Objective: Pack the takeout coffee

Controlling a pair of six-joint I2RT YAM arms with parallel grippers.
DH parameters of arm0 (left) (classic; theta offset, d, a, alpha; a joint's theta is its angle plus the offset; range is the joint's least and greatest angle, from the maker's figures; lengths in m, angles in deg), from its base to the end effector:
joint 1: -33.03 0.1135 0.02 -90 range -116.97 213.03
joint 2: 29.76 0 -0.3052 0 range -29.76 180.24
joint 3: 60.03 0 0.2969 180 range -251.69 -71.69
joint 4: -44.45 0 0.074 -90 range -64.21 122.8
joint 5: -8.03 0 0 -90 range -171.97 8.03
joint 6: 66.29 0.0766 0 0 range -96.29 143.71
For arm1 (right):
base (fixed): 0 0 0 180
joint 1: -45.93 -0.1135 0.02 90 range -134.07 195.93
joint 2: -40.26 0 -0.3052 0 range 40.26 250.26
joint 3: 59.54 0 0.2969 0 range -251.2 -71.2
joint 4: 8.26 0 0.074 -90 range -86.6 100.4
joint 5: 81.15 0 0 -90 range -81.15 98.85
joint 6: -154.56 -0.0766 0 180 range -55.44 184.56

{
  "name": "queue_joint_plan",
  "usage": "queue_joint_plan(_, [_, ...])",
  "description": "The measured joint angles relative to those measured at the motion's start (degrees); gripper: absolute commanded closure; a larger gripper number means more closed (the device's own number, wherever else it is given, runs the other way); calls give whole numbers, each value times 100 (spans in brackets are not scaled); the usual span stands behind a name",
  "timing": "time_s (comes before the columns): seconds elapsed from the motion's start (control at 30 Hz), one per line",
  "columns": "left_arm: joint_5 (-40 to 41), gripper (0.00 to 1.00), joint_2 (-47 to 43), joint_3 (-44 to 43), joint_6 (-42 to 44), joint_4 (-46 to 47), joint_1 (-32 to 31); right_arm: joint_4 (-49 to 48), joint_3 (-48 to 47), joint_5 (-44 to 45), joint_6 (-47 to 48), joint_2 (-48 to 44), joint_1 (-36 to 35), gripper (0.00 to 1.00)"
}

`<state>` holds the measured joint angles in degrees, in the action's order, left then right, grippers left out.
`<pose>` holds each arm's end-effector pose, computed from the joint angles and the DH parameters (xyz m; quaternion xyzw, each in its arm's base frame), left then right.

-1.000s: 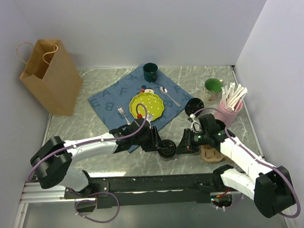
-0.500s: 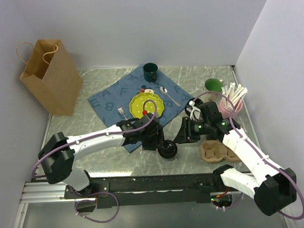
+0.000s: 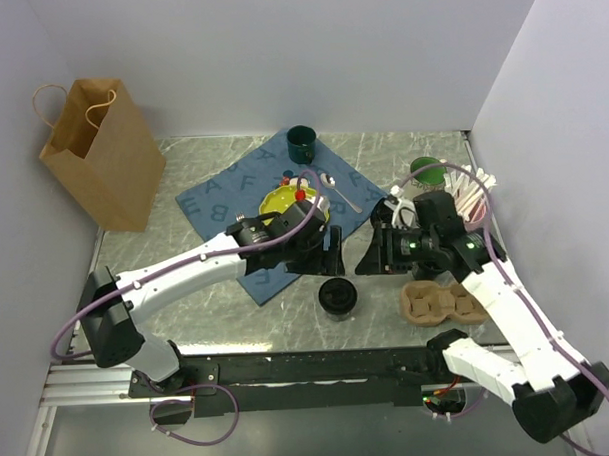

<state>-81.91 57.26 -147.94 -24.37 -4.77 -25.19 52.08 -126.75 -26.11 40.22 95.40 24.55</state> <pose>0.2113 -0.3409 0.3104 0.0824 0.9310 -0.2843 0.2137 0.1953 0.1236 0.3239 -0.0839 0.8937 0.3906 0.2040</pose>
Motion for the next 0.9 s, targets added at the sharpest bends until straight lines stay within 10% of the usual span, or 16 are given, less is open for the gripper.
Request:
queue_joint_plan(0.5, [984, 13, 1471, -1412, 664, -1139, -793, 1016, -1198, 1849, 4, -1482, 0, 0])
queue_joint_plan(0.9, [1029, 17, 1602, -1434, 841, -1292, -955, 1303, -1145, 2514, -48, -1687, 0, 0])
